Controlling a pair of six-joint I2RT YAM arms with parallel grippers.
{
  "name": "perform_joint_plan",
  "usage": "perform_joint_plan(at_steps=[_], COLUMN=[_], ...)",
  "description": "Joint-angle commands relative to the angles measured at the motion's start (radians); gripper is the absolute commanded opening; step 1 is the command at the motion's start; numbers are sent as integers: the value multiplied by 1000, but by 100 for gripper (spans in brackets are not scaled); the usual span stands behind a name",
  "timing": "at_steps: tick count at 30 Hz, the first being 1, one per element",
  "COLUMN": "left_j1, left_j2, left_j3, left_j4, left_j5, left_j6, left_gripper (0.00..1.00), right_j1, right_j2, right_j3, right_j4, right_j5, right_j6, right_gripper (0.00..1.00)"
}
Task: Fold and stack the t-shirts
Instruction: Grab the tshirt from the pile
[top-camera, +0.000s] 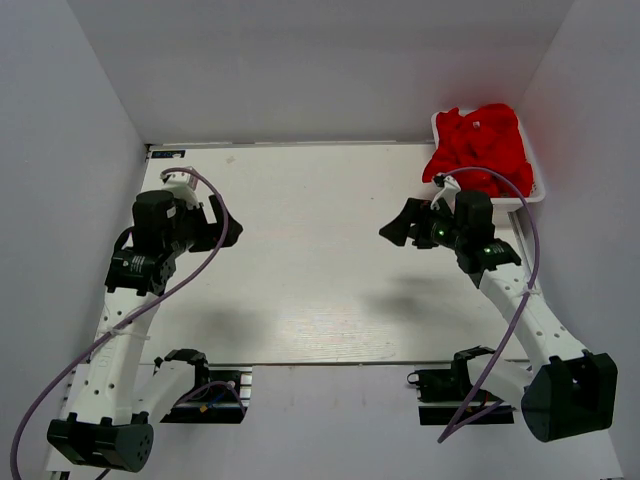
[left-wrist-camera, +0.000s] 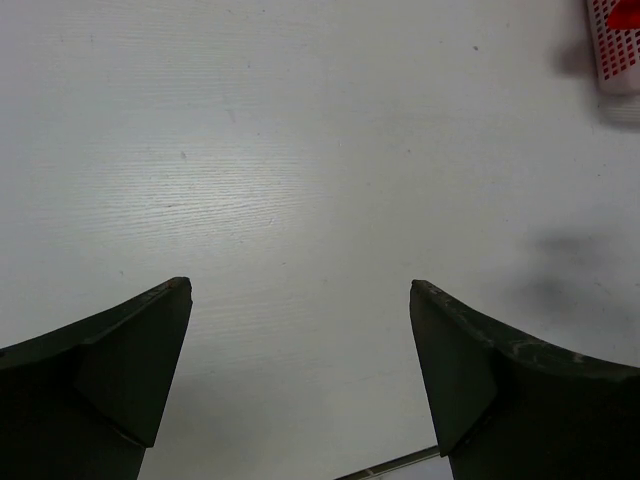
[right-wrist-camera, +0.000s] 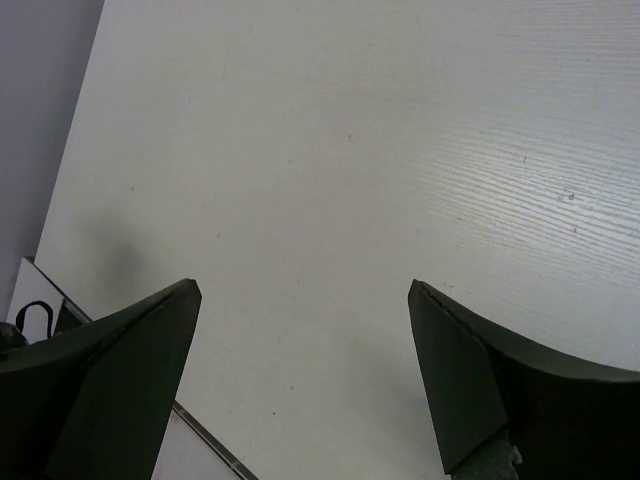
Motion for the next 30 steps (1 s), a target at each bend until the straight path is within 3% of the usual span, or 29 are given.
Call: perform_joint_plan(at_steps=[1,14,16,18,22,25,30], left_j1=[7,7,7,7,7,7,7], left_j2=[-21,-2,-2,7,27,53,111], left_j3=[-16,12,12,21,21,30,49], left_j4=[18,-22,-39,-54,-45,-36,-16], left_j5=[26,-9,-47,-58,-58,-58,-58], left_j6=[-1,-1,-12,-12,-12,-12,-12], left_gripper=[100,100,100,100,100,100,100], right_j1=[-3,-3,-2,-5,-15,-32,-92], right_j2=[-32,23,35,68,167,259,489], right_j3=[-6,38,46,107,311,448,751], right_j4=[50,35,31,-29,-177,-261,-416], right_j5=[10,41,113,288,640,801,889], right_j6=[15,-14,-17,-12,-15,-11,3], right_gripper=[90,90,90,90,90,90,90])
